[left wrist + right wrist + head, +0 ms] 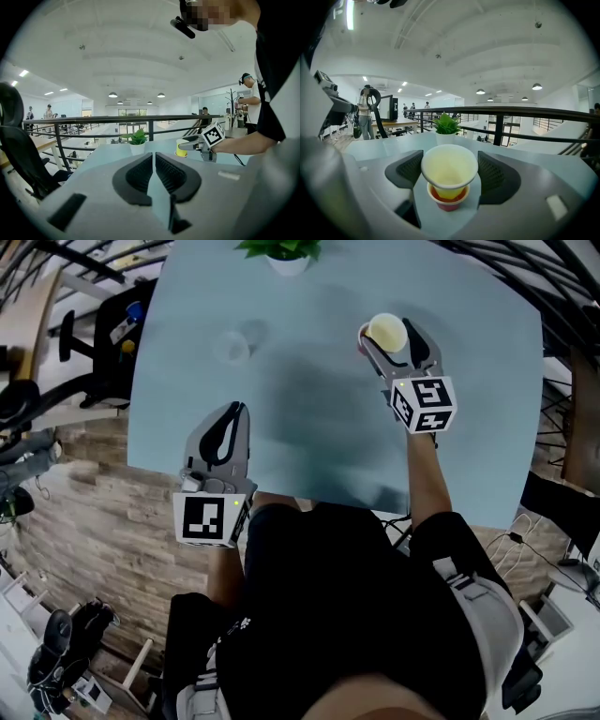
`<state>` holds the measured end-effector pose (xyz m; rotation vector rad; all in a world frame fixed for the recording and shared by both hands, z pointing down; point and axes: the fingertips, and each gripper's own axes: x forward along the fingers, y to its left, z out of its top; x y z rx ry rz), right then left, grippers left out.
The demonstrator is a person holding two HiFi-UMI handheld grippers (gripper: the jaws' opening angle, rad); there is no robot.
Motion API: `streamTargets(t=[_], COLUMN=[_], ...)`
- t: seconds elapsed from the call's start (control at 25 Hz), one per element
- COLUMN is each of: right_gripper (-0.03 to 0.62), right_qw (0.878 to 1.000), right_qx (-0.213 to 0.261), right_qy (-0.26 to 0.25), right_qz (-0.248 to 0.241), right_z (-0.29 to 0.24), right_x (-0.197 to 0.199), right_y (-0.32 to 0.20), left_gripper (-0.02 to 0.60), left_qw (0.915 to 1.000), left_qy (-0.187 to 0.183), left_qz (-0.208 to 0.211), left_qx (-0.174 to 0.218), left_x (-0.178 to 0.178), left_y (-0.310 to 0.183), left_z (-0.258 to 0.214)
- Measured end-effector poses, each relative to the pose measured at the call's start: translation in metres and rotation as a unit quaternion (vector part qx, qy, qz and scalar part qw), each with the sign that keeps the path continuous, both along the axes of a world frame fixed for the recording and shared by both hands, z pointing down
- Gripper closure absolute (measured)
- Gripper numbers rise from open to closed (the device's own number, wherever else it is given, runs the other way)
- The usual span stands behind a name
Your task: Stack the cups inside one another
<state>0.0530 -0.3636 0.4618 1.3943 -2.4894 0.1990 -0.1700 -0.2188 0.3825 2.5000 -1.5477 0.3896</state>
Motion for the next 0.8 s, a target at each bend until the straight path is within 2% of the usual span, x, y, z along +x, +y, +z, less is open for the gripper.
streamTargets(t=[0.8], right_gripper=[0.224], right_qw=[0.999], right_qx=[-0.043], right_qy=[0.028], right_qz=[0.000], right_z=[0.047], right_x=[-0.003], right_y=[-0.007], left_gripper=[0.566], left_qw=[0.9997], left_qy=[-0.008], left_qz=[-0.018], left_qx=[-0.017], left_x=[-0.008], left_y=[-0.004], left_z=[0.010])
